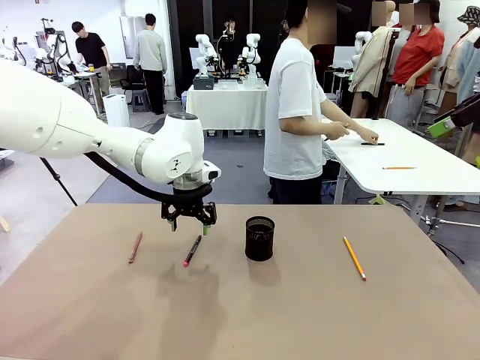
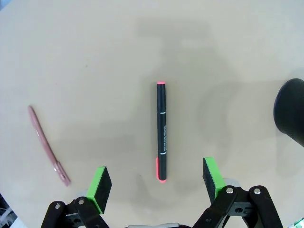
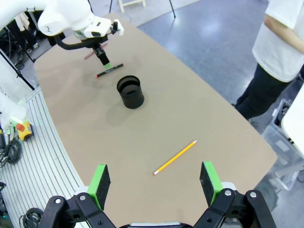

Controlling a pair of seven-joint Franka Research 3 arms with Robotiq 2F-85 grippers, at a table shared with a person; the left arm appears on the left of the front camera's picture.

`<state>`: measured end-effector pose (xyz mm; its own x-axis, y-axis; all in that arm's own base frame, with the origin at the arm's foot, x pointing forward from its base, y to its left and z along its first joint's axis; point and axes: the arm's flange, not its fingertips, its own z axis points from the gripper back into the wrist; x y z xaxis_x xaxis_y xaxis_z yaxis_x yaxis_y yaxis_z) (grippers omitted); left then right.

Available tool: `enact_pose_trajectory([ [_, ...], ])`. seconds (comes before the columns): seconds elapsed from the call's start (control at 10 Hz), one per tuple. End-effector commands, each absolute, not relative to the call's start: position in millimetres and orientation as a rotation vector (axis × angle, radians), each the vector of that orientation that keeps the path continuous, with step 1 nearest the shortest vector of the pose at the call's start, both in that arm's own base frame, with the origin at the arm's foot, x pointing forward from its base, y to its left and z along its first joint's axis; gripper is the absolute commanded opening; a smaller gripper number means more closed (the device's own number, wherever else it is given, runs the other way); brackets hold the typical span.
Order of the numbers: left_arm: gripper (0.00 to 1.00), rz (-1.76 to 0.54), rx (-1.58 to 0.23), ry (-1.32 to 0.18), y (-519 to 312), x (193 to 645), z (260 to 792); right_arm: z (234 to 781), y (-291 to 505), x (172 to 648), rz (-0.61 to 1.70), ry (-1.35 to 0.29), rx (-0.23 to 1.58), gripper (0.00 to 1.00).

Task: Place the pens into the pen holder.
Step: Pick up a writing instrument from the table and place it into the Pen holder.

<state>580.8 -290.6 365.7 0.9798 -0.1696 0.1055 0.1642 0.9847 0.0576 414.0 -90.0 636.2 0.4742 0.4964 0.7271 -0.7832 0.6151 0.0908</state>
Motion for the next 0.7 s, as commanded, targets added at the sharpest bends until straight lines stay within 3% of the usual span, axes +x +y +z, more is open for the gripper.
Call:
enact_pose_trajectory([
  [0.0, 1.0, -0.167, 0.048, -0.111, -289.7, 581.3, 365.6, 637.0, -89.8, 414.0, 0.818, -0.722, 0.449, 1.0],
  [0.2, 1.0, -0.229, 0.047, -0.064, -290.7, 609.9, 351.4, 637.0, -89.8, 414.0, 0.818, -0.722, 0.449, 1.0],
  [0.6, 1.0, -0.207, 0.032, -0.029, -289.3, 626.2, 334.1, 637.0, -89.8, 414.0, 0.818, -0.722, 0.449, 1.0],
])
